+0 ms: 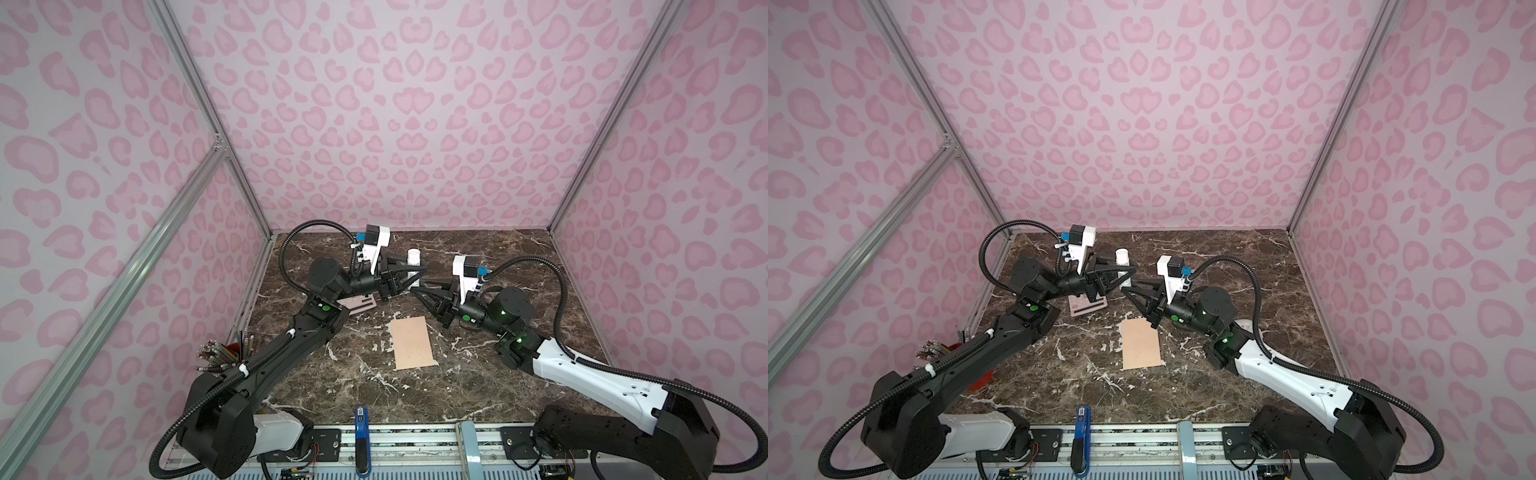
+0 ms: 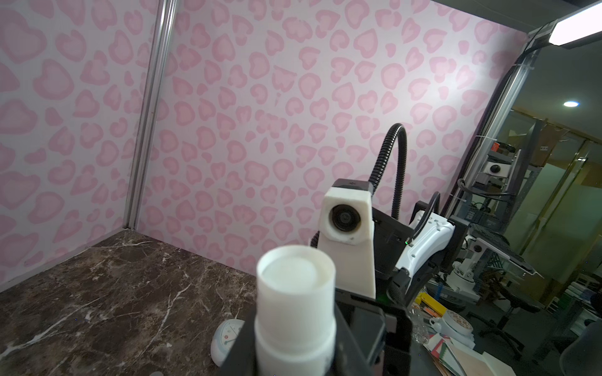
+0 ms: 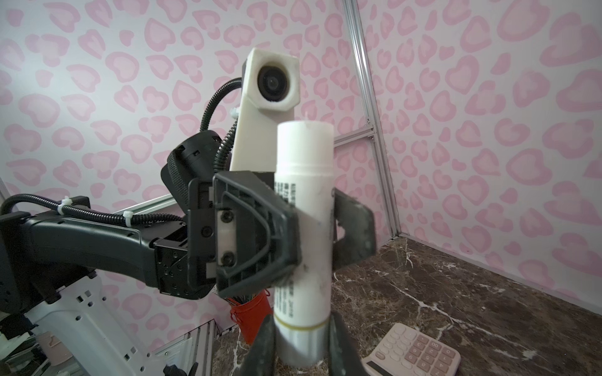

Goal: Place the letter into the envelope and seal it

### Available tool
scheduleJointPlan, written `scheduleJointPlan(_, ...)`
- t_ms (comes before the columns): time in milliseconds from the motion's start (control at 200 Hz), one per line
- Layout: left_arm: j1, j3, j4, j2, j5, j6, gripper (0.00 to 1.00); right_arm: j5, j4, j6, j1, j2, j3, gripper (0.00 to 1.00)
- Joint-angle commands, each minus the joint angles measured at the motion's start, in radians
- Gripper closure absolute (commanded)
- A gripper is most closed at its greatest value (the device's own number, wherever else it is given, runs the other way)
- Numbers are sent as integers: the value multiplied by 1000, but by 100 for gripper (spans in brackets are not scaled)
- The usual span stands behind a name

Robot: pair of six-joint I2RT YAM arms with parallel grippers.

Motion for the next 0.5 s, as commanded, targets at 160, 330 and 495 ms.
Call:
scheduleJointPlan(160,-9,-6,-138,-44,-138,120,96,213,-107,-171,99,-33,57,80)
scheduleJointPlan(330,-11,-11,-148,-54,-174,129,96,421,-172,-284,197,-38,98,81)
scheduleJointPlan(495,-14,-13,-146,-59,-193,131,96,564,-158,-350,278,-20,125,81)
